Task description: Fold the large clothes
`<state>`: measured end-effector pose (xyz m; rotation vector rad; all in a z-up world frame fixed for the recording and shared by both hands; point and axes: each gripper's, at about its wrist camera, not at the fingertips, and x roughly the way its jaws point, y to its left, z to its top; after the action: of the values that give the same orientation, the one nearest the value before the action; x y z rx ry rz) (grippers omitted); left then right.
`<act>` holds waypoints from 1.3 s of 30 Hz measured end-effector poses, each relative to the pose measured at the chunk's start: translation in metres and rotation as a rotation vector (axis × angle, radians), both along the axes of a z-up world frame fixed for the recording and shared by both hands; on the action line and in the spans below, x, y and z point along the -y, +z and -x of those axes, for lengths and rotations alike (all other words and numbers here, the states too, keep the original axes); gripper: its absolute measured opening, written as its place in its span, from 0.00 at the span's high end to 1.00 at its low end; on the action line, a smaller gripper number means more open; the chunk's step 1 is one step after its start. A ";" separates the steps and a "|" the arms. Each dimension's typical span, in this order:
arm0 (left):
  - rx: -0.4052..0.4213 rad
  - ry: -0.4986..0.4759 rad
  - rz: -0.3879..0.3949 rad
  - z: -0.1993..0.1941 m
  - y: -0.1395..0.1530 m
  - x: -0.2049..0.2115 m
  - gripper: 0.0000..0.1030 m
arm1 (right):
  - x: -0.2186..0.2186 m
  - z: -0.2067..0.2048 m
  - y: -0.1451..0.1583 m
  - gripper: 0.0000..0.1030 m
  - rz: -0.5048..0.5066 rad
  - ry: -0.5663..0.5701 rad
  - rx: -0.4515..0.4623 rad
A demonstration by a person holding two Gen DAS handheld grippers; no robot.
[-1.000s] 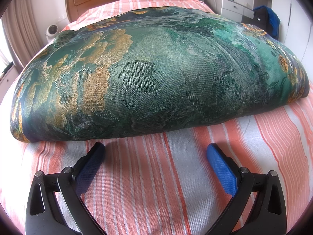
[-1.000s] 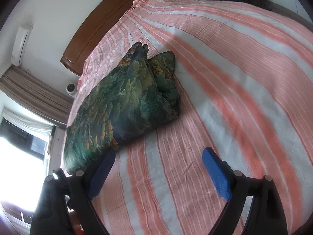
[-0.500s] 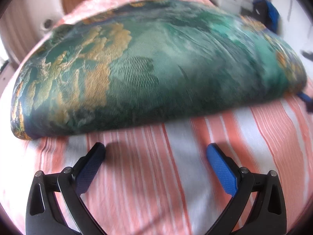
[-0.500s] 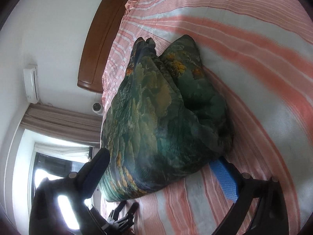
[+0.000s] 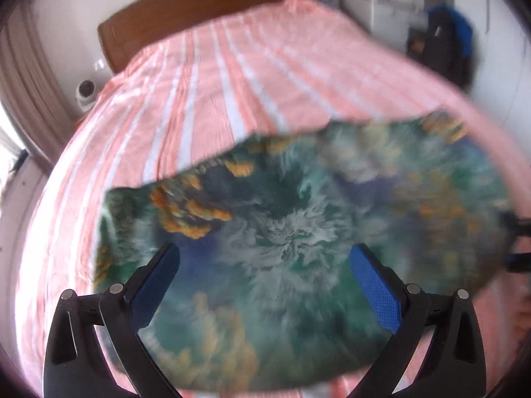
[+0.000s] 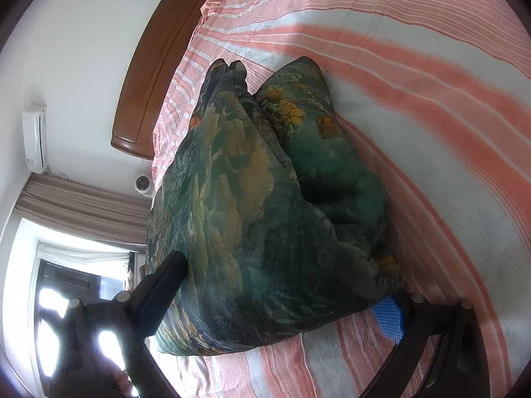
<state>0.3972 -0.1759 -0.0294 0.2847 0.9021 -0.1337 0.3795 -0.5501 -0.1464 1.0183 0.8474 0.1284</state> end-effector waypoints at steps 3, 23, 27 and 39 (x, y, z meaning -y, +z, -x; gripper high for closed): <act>-0.024 -0.049 -0.144 -0.009 -0.055 0.038 0.01 | 0.000 0.001 -0.002 0.03 0.009 0.000 0.009; -0.310 -0.546 0.869 0.018 0.135 -0.061 0.00 | -0.288 0.044 0.180 0.67 1.051 0.497 0.609; -0.394 -0.405 0.737 0.001 0.112 -0.066 0.00 | -0.346 0.051 0.159 0.68 1.267 0.585 0.648; -0.318 -0.334 0.508 -0.009 0.129 -0.070 0.62 | -0.342 0.053 0.152 0.21 1.096 0.689 0.602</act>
<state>0.4061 -0.1055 0.0992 -0.0667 1.0942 -0.7214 0.3261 -0.2078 0.0052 -0.3670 0.5323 0.4649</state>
